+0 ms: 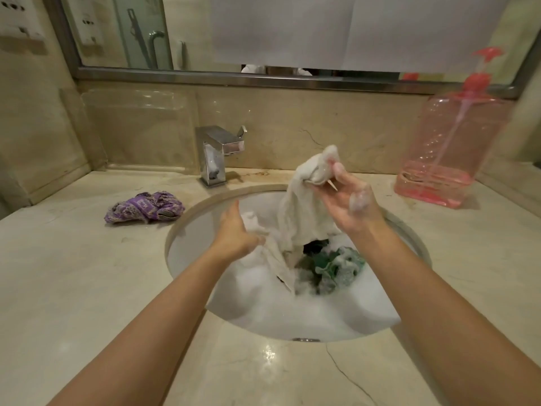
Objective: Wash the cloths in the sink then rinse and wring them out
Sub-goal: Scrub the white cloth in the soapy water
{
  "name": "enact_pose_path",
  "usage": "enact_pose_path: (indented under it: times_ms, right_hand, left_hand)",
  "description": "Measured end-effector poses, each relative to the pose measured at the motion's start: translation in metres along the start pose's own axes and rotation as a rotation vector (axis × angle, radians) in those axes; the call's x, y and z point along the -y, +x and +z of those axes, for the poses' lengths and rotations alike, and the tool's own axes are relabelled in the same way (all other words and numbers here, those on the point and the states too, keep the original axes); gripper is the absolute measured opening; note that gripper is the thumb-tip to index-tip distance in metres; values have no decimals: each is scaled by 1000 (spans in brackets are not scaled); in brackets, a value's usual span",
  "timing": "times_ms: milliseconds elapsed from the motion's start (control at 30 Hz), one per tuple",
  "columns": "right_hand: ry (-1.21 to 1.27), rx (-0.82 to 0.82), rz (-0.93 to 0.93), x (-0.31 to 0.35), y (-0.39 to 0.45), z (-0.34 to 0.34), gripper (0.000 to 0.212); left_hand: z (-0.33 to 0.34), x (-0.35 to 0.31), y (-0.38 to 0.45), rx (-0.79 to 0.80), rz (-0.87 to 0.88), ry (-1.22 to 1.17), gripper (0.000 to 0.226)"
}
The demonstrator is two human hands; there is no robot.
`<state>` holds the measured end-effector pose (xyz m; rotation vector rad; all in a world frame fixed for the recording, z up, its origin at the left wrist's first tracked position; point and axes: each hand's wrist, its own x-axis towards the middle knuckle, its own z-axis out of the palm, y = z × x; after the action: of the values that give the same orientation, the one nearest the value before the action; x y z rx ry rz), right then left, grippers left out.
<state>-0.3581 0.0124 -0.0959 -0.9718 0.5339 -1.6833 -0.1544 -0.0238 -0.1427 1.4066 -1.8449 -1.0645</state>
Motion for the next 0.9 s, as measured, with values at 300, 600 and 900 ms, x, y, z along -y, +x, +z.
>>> enact_pose_path:
  times_ms: [300, 600, 900]
  right_hand:
    - [-6, 22, 100, 3, -23, -2, 14]
    - [48, -298, 126, -5, -33, -3, 27]
    - [-156, -215, 379, -24, -34, 1, 36]
  left_hand:
    - [10, -3, 1, 84, 248, 51, 21]
    - [10, -16, -10, 451, -37, -204, 102]
    - [24, -43, -7, 353, 118, -289, 19]
